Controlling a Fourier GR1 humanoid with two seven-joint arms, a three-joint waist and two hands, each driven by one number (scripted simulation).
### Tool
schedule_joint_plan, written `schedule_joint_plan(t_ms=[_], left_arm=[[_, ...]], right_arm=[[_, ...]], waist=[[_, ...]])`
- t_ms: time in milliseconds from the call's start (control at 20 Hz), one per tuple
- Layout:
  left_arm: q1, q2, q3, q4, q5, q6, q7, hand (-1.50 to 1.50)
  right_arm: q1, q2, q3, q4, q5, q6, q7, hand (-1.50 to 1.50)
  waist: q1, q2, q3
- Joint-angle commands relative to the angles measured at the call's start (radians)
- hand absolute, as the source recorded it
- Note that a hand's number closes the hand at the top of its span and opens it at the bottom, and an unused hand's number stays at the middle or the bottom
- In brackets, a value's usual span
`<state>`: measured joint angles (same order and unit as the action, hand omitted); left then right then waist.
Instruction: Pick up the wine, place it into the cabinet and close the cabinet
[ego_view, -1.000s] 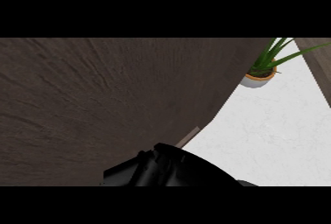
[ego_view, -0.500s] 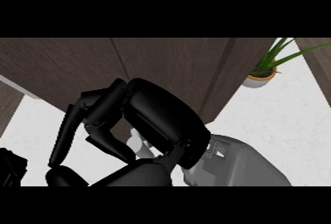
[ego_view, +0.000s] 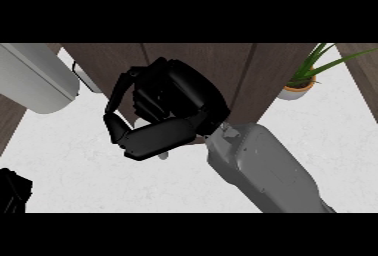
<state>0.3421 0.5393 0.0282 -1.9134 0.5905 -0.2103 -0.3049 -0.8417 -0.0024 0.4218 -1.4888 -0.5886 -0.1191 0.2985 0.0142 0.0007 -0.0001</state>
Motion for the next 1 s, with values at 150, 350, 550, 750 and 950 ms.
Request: schedule_joint_plan(t_ms=[150, 350, 550, 750, 950], left_arm=[[-0.060, -0.009, 0.053, 0.025, 0.014, -0.020, 0.075, 1.50], [-0.025, -0.043, 0.028, -0.002, -0.002, -0.036, 0.071, 1.50], [-0.013, -0.071, 0.023, 0.001, -0.050, -0.034, 0.043, 1.50], [-0.029, -0.060, 0.033, 0.007, -0.034, -0.042, 0.059, 1.50], [-0.052, -0.053, 0.051, 0.034, -0.026, -0.057, 0.047, 1.50]], right_arm=[[-0.016, 0.002, -0.107, 0.206, 0.006, 0.131, -0.084, 1.50], [-0.023, -0.009, -0.151, 0.333, 0.064, 0.158, -0.188, 1.50], [-0.061, -0.065, -0.200, 0.341, 0.044, 0.205, -0.148, 1.50], [-0.108, -0.072, -0.220, 0.428, 0.056, 0.235, -0.185, 1.50], [-0.111, -0.098, -0.238, 0.500, 0.055, 0.295, -0.231, 1.50]], waist=[[-0.005, 0.002, 0.000], [0.001, 0.004, 0.000], [-0.003, 0.002, 0.000], [0.003, 0.005, 0.000], [0.009, 0.013, -0.001]])
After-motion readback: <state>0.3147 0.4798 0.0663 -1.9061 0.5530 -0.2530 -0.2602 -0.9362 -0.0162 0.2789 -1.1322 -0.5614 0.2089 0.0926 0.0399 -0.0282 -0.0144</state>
